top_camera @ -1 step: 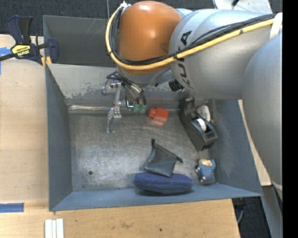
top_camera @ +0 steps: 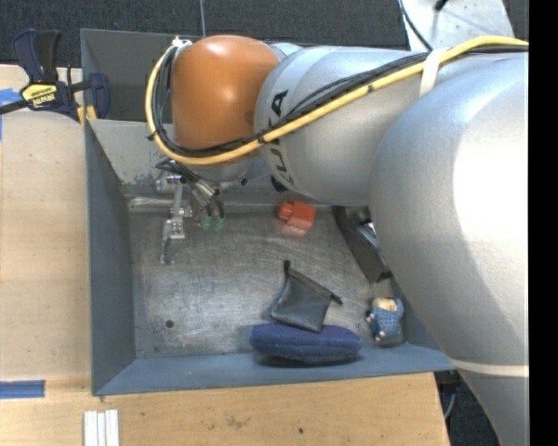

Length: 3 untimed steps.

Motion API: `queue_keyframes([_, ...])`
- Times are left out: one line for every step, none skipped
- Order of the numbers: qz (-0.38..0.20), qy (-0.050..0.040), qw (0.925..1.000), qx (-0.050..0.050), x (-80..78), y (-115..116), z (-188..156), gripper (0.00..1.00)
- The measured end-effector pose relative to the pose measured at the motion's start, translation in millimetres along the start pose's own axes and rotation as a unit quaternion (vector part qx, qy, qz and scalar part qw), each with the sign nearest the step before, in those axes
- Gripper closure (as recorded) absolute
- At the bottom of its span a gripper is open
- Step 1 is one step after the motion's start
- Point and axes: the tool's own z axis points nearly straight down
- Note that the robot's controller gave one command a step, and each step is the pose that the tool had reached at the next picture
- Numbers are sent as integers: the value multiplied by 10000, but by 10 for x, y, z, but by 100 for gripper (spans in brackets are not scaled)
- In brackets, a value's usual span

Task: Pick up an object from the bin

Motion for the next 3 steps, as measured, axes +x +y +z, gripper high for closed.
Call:
queue_keyframes([1899, 0, 9818, 12, -151, -149, 636, 0])
queue_keyframes([3349, 11, 9422, -57, -183, -433, 762, 0])
queue_keyframes([2974, -74, 9547, -9, -217, -1161, -182, 0])
